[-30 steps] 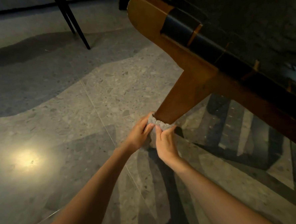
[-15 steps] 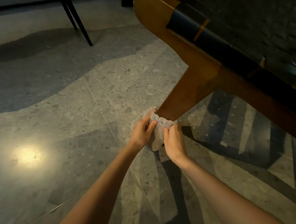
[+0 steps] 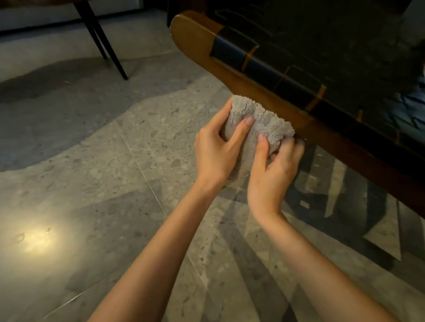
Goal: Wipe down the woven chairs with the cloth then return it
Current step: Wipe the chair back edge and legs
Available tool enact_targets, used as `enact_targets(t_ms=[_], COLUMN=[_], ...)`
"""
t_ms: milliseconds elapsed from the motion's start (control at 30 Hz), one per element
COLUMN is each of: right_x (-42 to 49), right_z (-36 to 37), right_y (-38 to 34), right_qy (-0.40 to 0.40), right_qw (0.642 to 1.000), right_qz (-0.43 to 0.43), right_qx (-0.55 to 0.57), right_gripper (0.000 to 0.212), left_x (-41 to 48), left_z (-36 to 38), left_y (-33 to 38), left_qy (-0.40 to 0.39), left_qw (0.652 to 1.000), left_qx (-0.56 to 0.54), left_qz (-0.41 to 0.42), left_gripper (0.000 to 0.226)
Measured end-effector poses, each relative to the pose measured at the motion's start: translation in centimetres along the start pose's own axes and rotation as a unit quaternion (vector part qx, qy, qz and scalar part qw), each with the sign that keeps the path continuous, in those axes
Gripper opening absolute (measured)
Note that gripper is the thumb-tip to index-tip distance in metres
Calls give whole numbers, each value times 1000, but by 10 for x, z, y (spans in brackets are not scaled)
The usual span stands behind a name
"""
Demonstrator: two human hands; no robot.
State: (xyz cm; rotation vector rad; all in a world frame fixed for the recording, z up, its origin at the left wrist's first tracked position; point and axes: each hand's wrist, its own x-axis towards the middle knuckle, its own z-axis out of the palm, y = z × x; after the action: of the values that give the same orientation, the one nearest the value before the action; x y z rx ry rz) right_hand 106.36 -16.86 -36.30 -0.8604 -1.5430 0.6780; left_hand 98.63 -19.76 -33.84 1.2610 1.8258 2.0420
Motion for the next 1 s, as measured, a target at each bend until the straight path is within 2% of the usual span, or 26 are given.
enact_targets(t_ms=[133, 233, 367, 533, 633, 767, 867, 1000], right_x=[-9, -25, -47, -62, -65, -69, -66, -57], right_z=[10, 16, 27, 41, 50, 56, 55, 41], right_y=[8, 24, 51, 82, 96, 106, 108, 96], right_qy=[8, -37, -115, -228, -286, -346, -352, -312], right_qw=[999, 997, 985, 953, 930, 894, 885, 911], right_qz=[-11, 17, 90, 165, 201, 267, 290, 253], right_qx=[-49, -65, -95, -113, -113, -99, -89, -96], right_gripper=[19, 16, 16, 18, 22, 25, 23, 11], left_x=[-6, -18, -38, -49, -56, -59, -62, -66], left_z=[-3, -8, -20, -34, -41, -44, -42, -32], left_y=[-21, -50, -90, -129, -148, -162, -164, -148], left_qy=[-8, -17, -42, -103, -133, -162, -141, -69], left_qw=[1000, 998, 989, 970, 960, 945, 945, 943], left_qx=[28, 17, 33, 60, 79, 104, 114, 96], left_qz=[-3, -52, -135, -214, -233, -264, -273, -310], left_gripper=[34, 30, 10, 14, 24, 17, 15, 23])
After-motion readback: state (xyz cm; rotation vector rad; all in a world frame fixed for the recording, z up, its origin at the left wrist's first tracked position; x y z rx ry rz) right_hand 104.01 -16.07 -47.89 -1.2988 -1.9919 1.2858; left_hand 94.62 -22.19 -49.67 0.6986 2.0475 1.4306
